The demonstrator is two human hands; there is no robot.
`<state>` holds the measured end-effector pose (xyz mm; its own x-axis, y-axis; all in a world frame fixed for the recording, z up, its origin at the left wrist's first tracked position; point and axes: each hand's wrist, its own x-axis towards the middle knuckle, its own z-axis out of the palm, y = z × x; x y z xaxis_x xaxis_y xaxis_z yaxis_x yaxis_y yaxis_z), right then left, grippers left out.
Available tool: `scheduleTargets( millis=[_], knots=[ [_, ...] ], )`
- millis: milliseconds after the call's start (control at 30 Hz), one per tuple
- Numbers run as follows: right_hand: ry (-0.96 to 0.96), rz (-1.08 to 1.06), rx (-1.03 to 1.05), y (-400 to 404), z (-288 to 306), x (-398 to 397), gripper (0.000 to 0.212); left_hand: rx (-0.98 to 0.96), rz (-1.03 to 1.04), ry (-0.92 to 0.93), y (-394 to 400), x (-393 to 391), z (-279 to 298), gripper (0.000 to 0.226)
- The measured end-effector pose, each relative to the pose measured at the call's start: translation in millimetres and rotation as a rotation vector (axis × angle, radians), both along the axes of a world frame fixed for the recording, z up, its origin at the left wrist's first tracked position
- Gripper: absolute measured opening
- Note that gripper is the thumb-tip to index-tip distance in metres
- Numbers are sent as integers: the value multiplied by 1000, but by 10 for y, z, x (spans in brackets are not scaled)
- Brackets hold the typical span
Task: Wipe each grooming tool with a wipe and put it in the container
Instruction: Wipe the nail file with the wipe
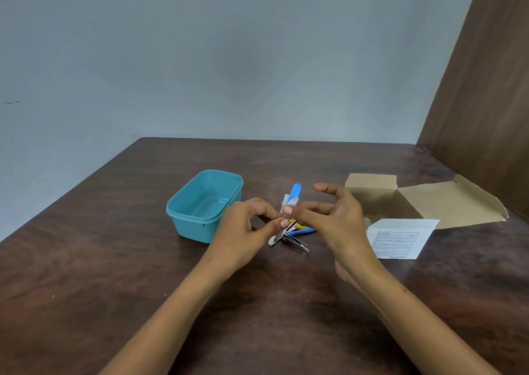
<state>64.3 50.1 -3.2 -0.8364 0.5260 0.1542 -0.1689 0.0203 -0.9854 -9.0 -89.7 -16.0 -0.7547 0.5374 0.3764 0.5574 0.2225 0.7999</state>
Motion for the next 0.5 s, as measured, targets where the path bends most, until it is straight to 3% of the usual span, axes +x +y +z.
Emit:
scheduleTargets(
  millis=[200,500],
  knots=[
    [59,-82,-51,46,75,11,60,-31,-25,-4,3,22,1,9],
    [16,-36,-20,11,33,4,62,-44,-11,25,-3,9,-6,7]
  ],
)
